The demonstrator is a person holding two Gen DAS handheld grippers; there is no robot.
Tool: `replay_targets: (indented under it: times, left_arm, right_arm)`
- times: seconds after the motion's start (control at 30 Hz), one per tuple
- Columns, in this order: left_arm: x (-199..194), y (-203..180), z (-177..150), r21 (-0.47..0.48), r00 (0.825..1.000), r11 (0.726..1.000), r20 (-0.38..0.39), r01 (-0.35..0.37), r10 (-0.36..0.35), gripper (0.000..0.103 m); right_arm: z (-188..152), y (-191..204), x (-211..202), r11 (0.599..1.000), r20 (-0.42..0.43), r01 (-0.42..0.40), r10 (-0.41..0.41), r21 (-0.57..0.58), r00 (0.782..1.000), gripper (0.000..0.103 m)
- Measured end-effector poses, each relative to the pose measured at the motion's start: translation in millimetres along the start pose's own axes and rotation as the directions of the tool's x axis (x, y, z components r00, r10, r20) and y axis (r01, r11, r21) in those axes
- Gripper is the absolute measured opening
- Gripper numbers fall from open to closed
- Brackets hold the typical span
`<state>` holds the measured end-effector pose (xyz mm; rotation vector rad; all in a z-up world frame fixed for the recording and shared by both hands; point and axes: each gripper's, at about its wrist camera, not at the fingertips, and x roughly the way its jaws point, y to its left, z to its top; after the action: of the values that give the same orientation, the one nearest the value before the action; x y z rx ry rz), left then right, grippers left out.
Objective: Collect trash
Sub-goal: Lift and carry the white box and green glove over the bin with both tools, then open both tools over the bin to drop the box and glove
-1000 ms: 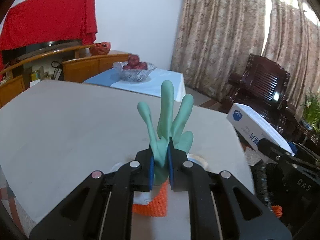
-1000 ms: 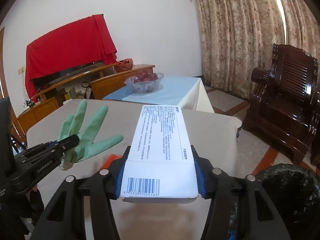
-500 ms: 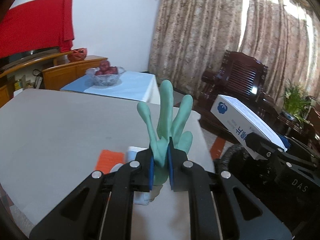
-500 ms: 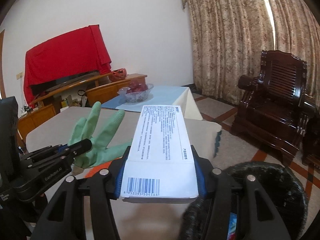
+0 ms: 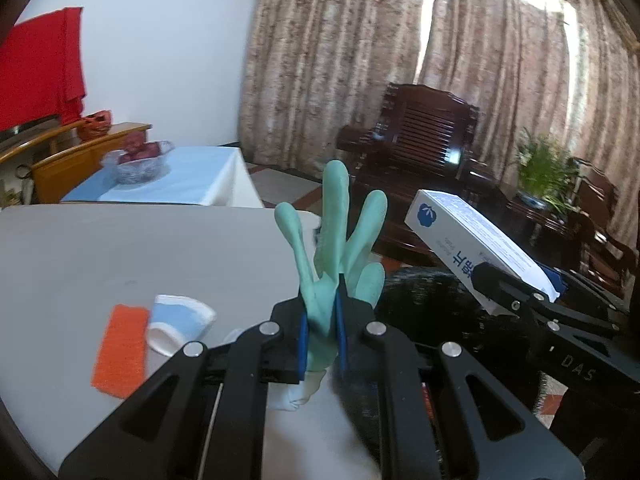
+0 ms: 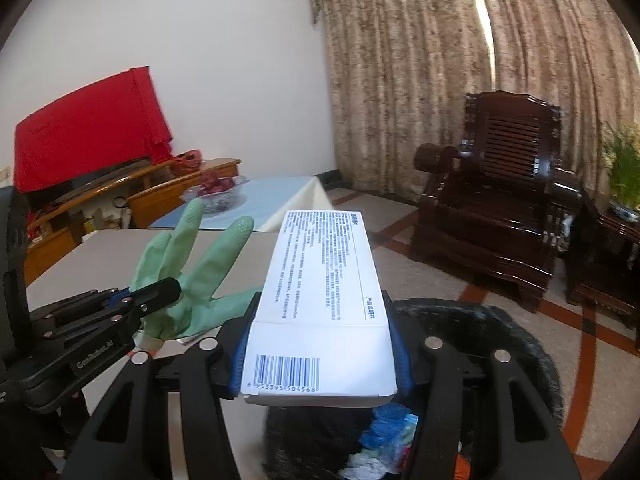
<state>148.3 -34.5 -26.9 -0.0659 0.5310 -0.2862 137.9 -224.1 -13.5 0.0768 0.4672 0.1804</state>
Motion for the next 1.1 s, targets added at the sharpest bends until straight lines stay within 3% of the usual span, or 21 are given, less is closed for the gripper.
replay_targets:
  times: [0.4, 0.83, 1.1]
  left_arm:
    - [39.0, -62.6, -13.0, 0.046, 0.992, 0.992, -0.053, 0.115, -0.113, 0.01]
    - [92.3, -101.9, -31.3, 0.083, 0.976, 0.98, -0.143, 0.18, -0.167, 0.01]
    - [115.8, -113.0, -41.4, 0.096, 0.966, 0.976, -0.188, 0.195, -0.175, 0.014]
  right_arm:
    - [-21.5, -56.8, -17.0, 0.99, -0.022, 0.13, -0.129, 0.051, 0.991, 0.055]
    - [-51.7, -108.6, -7.6, 0.964, -0.115, 0.251, -0.241, 0.086, 0.964, 0.055]
    - [-63.3, -119.3, 2.8, 0.957, -0.164, 0.271, -0.253, 0.103, 0.954, 0.056]
